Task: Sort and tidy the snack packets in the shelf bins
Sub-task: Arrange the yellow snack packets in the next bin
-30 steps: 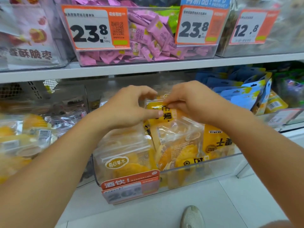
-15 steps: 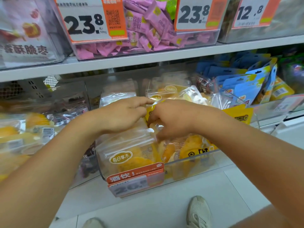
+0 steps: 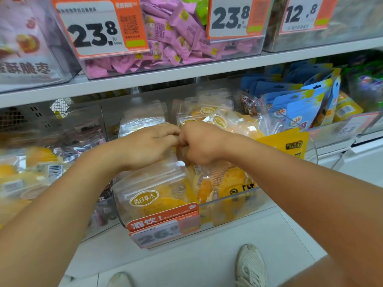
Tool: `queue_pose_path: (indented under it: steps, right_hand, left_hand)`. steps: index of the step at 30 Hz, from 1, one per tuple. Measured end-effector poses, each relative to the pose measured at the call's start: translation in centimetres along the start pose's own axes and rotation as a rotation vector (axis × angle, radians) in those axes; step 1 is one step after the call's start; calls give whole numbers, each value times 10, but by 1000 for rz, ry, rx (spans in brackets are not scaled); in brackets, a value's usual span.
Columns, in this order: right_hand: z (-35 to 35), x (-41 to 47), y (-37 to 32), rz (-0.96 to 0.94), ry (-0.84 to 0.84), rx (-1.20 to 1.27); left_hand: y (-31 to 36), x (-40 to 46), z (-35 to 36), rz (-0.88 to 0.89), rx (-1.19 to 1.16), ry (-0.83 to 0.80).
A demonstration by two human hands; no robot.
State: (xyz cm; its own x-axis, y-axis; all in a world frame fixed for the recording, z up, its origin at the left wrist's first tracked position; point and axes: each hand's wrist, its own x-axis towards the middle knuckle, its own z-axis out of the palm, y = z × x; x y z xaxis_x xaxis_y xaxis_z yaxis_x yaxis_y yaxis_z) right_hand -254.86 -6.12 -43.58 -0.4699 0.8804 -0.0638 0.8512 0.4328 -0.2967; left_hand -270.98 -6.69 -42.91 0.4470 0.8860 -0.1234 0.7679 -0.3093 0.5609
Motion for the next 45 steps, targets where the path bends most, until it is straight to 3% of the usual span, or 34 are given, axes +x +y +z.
queue_pose_path:
  steps: [12, 19, 23, 28, 31, 34, 39, 41, 45]
  right_hand:
    - [1, -2, -5, 10, -30, 71]
    - [5, 4, -3, 81, 50, 474]
    - [8, 10, -3, 40, -24, 459]
    - [-2, 7, 1, -20, -138, 295]
    - [-27, -12, 14, -60, -43, 222]
    - [-51, -39, 28, 33, 38, 256]
    - [-51, -57, 34, 11, -194, -9]
    - [-48, -54, 34, 29, -195, -119]
    - [-52, -48, 45, 41, -92, -204]
  left_hand:
    - [-2, 1, 3, 29, 24, 178]
    - [-2, -1, 2, 54, 35, 255]
    - [-6, -8, -4, 99, 66, 376]
    - [-16, -7, -6, 104, 115, 223]
    - [-8, -11, -10, 108, 113, 212]
    - [8, -15, -13, 147, 145, 135]
    - [39, -28, 6, 220, 384, -119]
    - [38, -26, 14, 211, 479, -132]
    - [28, -30, 12, 157, 432, -61]
